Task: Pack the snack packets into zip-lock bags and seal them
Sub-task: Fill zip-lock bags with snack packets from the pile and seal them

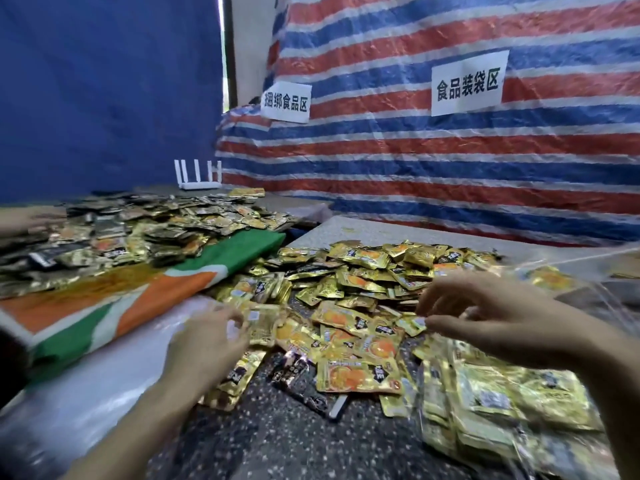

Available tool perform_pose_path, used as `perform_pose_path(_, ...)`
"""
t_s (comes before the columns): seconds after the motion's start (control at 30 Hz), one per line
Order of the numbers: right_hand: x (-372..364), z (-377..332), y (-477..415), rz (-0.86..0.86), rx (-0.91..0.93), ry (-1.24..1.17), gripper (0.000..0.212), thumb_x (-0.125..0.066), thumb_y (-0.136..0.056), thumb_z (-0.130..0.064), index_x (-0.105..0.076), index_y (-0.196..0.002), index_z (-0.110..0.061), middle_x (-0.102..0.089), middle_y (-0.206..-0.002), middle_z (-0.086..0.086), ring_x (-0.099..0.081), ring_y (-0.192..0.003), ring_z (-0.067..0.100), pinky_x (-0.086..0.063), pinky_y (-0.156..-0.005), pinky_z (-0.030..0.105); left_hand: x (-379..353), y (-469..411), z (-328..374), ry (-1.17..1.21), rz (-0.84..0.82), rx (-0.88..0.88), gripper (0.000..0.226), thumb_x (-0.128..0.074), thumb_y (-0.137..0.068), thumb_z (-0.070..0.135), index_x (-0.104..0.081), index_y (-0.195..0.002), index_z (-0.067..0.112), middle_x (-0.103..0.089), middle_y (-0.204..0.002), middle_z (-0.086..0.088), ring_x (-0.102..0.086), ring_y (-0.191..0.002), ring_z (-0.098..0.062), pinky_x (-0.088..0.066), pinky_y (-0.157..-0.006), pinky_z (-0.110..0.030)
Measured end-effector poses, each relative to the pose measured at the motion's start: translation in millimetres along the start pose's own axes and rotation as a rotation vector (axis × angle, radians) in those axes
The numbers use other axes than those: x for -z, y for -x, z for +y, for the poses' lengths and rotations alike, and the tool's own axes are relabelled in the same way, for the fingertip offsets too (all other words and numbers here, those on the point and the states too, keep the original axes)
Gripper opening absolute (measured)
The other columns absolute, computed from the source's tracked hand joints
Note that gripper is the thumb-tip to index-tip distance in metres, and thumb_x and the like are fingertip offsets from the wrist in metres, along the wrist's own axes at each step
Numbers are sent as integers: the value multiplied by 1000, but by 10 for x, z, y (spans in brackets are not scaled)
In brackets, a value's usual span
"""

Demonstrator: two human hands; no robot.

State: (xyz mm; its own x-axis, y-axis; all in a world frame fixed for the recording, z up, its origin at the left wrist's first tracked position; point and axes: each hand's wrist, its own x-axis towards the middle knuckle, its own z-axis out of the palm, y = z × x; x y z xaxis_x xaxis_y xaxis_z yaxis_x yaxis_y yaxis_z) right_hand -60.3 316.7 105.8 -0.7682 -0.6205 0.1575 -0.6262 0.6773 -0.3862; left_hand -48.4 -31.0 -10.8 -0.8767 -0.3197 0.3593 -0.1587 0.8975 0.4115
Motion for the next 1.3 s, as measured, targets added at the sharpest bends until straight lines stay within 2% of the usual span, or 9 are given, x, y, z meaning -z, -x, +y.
perform_pose_path(0.1,14,-47,-7,-2,-2,1,26,-57,-82,-52,-65,-101,-35,-69,-94,-22,-63,-93,-6,-54,-88,23,-28,-45,-429,-332,-152,204,26,-50,-95,41,-60,-109,21,-61,-126,-4,-56,-115,-25,-45,-84,-34)
perform_pose_path(0.2,18,-54,1,-14,-14,14,22,-58,-86,-49,-65,-102,-36,-70,-96,-18,-63,-94,-6,-54,-89,23,-98,-12,-665,-361,-128,244,18,-47,-93,29,-51,-80,18,-65,-98,1,-60,-95,-23,-40,-66,-30)
perform_pose_path(0.37,16,-22,38,-13,-29,45,12,-60,-91,-45,-65,-101,-40,-66,-98,-31,-63,-95,-8,-55,-88,25,-54,-42,-693,-283,46,263,28,-63,-87,25,-58,-63,14,-61,-64,3,-60,-68,-21,-35,-54,-24)
perform_pose_path(0.57,29,11,42,-7,-22,55,12,-58,-91,-48,-65,-99,-41,-64,-99,-35,-63,-94,-7,-56,-88,28,171,-198,-677,-273,-79,295,42,-55,-98,35,-55,-61,15,-59,-62,0,-61,-64,-24,-50,-68,-32)
perform_pose_path(0.7,39,11,36,-10,-25,58,15,-56,-90,-51,-64,-99,-42,-63,-99,-35,-62,-94,-8,-56,-88,27,419,-195,-473,-306,91,282,29,-49,-96,16,-46,-67,18,-54,-65,-2,-54,-60,-23,-41,-59,-32)
perform_pose_path(0.87,28,9,32,20,-28,25,36,-57,-81,-62,-57,-111,-43,-66,-103,-21,-61,-98,-9,-56,-89,24,736,-67,89,-12,210,4,25,-44,-103,24,-49,-78,24,-56,-66,2,-53,-58,-20,-40,-54,-35)
perform_pose_path(1.07,2,-31,44,32,-2,-79,87,-66,-65,-75,-39,-142,-42,-56,-128,-25,-55,-115,-9,-52,-97,21,798,137,941,636,-158,-210,23,-52,-99,17,-64,-80,12,-59,-57,2,-52,-48,-9,-40,-48,-20)
perform_pose_path(1.23,89,-64,81,-19,13,-105,23,-62,-90,-44,-69,-107,-30,-72,-98,-18,-68,-90,-2,-56,-83,21,532,96,1271,742,-409,-239,20,-53,-101,12,-64,-86,4,-57,-58,3,-50,-54,-17,-40,-52,-25)
perform_pose_path(1.3,137,-35,124,-13,-45,-164,14,-63,-92,-34,-71,-98,-24,-75,-93,-10,-70,-84,5,-58,-80,26,455,27,1374,772,-504,-246,19,-53,-100,9,-63,-90,-3,-56,-57,3,-47,-52,-16,-38,-49,-24)
